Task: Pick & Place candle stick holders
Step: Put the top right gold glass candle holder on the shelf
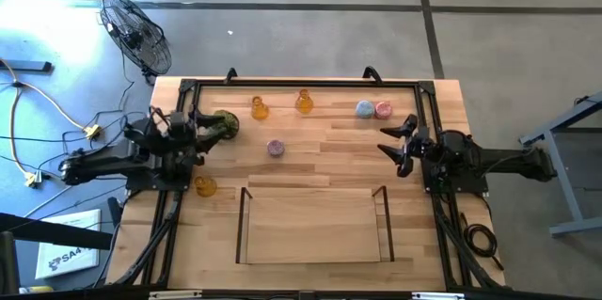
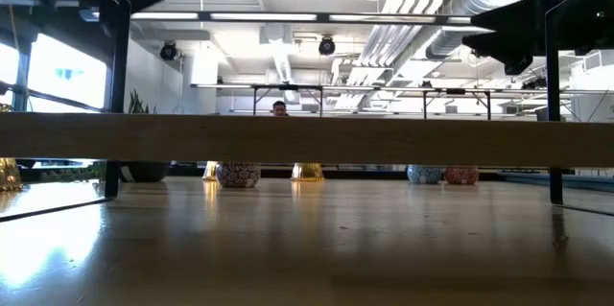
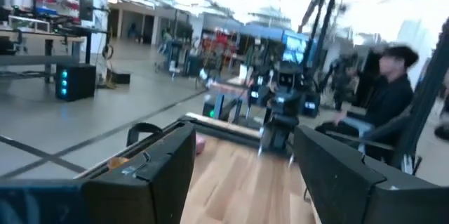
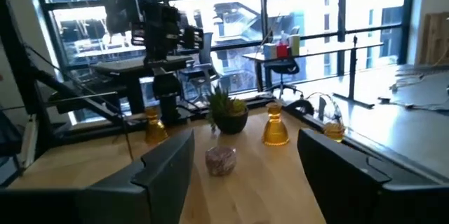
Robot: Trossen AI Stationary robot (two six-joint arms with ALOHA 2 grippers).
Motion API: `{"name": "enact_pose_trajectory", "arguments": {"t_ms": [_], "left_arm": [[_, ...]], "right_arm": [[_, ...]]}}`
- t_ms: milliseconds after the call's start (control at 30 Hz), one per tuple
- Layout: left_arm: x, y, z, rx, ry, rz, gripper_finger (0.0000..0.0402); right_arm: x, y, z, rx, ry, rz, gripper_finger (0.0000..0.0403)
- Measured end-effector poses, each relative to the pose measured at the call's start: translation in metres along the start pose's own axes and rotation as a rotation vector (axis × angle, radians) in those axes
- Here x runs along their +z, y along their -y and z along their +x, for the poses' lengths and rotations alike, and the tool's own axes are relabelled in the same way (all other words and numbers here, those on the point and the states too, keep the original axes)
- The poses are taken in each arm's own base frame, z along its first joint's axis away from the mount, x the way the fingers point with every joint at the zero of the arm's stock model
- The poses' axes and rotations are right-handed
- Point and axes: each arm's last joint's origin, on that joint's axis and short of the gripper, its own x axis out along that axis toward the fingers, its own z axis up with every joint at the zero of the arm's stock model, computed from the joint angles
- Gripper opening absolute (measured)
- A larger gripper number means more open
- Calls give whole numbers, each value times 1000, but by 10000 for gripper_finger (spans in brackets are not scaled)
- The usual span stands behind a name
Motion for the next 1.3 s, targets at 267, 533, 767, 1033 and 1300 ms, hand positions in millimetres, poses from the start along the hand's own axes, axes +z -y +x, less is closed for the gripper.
{"name": "enact_pose_trajectory", "arguments": {"t_ms": [267, 533, 767, 1033, 1300], "left_arm": [[68, 16, 38, 12, -166, 315, 237], [131, 18, 101, 361, -691, 606, 237], [167, -13, 163, 466, -1043, 536, 236], [162, -95, 211, 581, -1258, 40, 236], [110, -176, 233, 727, -1387, -254, 236]], "right_arm": [[3, 0, 0, -24, 1, -21, 250], [0, 1, 0, -26, -31, 42, 250], [-1, -1, 0, 32, -55, 56, 250], [-5, -2, -1, 75, -104, 81, 250], [-6, -3, -1, 108, -110, 19, 250]]}}
